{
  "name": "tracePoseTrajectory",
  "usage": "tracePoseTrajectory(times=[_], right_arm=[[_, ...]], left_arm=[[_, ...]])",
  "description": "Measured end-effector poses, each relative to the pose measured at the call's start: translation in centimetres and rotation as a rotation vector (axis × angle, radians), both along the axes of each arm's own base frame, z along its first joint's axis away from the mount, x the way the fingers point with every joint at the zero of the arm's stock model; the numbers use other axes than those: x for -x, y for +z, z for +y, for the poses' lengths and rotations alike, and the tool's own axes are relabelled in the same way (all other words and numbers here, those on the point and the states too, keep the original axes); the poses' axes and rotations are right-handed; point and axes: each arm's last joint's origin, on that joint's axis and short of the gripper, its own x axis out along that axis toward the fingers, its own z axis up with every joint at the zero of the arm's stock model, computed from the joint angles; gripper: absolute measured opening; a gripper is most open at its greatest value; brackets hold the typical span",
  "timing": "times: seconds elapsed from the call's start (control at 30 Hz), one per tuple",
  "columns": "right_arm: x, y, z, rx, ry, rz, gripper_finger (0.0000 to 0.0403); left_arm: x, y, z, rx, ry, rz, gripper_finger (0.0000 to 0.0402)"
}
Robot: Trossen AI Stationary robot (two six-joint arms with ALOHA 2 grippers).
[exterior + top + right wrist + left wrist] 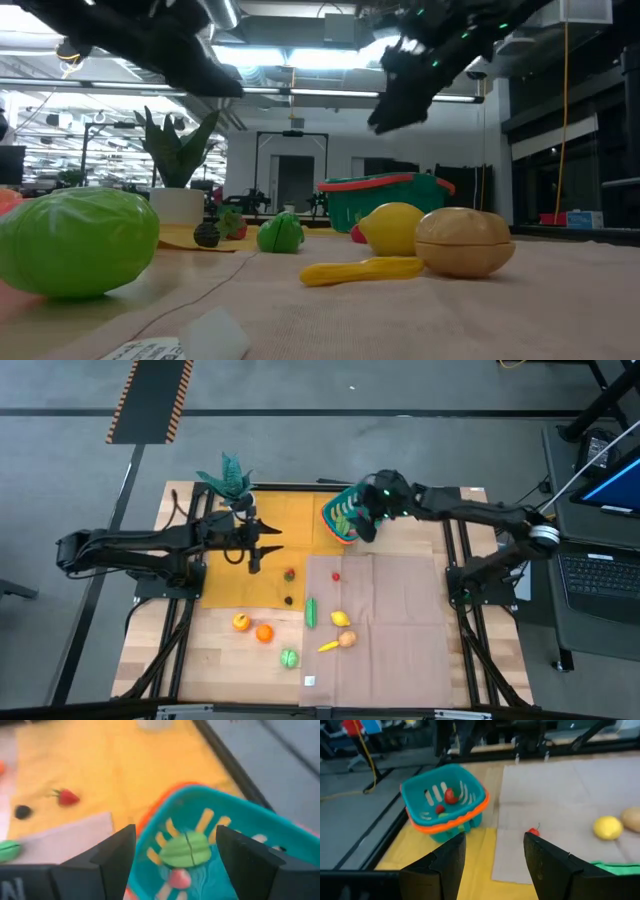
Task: Pick and placing Produce into tupperware
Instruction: Put the cherry into the basket
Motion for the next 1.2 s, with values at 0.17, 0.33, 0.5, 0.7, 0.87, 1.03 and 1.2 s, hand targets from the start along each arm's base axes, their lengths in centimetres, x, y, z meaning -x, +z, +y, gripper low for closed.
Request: tracePoseTrajectory(times=[0.17,0.33,0.5,0.7,0.87,1.03,1.2], right_arm=[[1.7,1.0,3.5,0.096,0.091,-0.15,0.0275],[3.1,0.7,6.5,0.175,0.193,-0.295,0.0275],[4.0,-1.1,8.4,0.224,0.263,-0.397,0.0275],[4.6,-3.4,9.2,0.226,0.297,-0.386,0.0275],[4.7,-4.2,9.6,0.178,0.296,-0.385,0.0275],[4.6,-5.3,10.2,0.166,0.317,-0.394,0.0275],[4.0,-6.0,10.5,0.123,0.312,-0.416,0.0275]], left_arm=[[1.6,0.0,-1.3,0.006,-0.05,-0.045,0.0192],[2.8,-0.2,-2.7,0.032,-0.112,-0.022,0.0192],[3.4,-0.9,-3.8,0.055,-0.171,-0.019,0.0192],[3.6,-1.3,-4.4,0.058,-0.214,-0.008,0.0192],[3.5,-1.2,-4.5,0.052,-0.223,-0.011,0.0192],[3.5,-1.1,-4.5,0.047,-0.223,-0.026,0.0192],[3.5,-1.1,-4.5,0.07,-0.216,-0.026,0.0192]])
